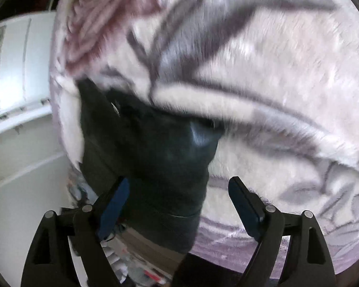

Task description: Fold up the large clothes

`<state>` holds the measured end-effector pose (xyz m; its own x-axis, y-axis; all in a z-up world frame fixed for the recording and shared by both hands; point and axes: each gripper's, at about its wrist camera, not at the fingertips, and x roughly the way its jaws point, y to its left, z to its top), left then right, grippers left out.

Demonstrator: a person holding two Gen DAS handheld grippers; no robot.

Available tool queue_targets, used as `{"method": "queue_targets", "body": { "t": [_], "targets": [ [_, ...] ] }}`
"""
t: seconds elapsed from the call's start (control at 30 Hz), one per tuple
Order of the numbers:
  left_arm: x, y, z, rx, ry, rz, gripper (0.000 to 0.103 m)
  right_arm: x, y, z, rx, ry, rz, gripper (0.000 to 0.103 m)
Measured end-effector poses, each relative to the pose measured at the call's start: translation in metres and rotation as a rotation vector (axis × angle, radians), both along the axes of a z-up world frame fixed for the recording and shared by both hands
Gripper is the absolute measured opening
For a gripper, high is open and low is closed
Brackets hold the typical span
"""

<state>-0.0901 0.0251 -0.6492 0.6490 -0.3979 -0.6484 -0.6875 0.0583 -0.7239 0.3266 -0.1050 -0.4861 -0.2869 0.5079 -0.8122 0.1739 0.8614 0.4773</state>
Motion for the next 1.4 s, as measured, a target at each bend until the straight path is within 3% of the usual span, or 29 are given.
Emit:
{"method": "queue_targets", "body": {
  "t": [0.07, 0.1, 0.17, 0.3, 0.4, 0.53, 0.7, 0.8, 0.93, 1.03, 1.13, 1.23, 1.4],
  "targets": [
    [0.001, -0.01, -0.013, -0.016, 0.025, -0.026, 0.072, -0.003, 0.007, -0.025, -0.031, 0.029, -0.054, 0.088],
    [0.002, -0.012, -0.015, -0.017, 0.027, -0.033, 0.072, -0.002, 0.011, -0.035, -0.046, 0.028, -0.053, 0.1],
    [0.003, -0.01, -0.015, -0.015, 0.024, -0.043, 0.072, -0.002, 0.013, -0.048, -0.028, 0.035, -0.064, 0.103],
    [0.007, 0.0, -0.008, -0.003, 0.008, -0.053, 0.072, -0.004, 0.001, -0.018, 0.079, 0.036, -0.072, 0.103],
    [0.009, 0.01, -0.001, 0.017, -0.003, -0.053, 0.072, -0.018, -0.019, 0.007, 0.16, 0.035, -0.154, 0.103],
    [0.023, 0.015, -0.001, 0.049, 0.009, -0.08, 0.072, -0.067, -0.031, 0.013, 0.246, 0.11, -0.316, 0.103],
    [0.028, 0.023, -0.008, 0.051, 0.021, -0.191, 0.072, -0.15, -0.017, -0.019, 0.349, 0.292, -0.559, 0.103],
    [0.034, 0.026, -0.009, 0.038, 0.02, -0.266, 0.072, -0.194, 0.008, -0.037, 0.39, 0.33, -0.67, 0.103],
    [0.049, 0.029, -0.015, -0.009, 0.009, -0.361, 0.072, -0.228, 0.041, -0.06, 0.46, 0.253, -0.829, 0.103],
    [0.059, 0.031, -0.023, -0.04, -0.008, -0.444, 0.072, -0.235, 0.062, -0.068, 0.46, 0.11, -0.937, 0.103],
    [0.065, 0.032, -0.026, -0.063, -0.032, -0.504, 0.075, -0.246, 0.07, -0.058, 0.417, -0.036, -1.031, 0.103],
    [0.067, 0.03, -0.027, -0.068, -0.059, -0.548, 0.078, -0.247, 0.072, -0.046, 0.456, -0.141, -1.156, 0.103],
    [0.069, 0.026, -0.028, -0.083, -0.069, -0.52, 0.092, -0.243, 0.067, -0.045, 0.492, -0.172, -1.246, 0.103]
  ]
}}
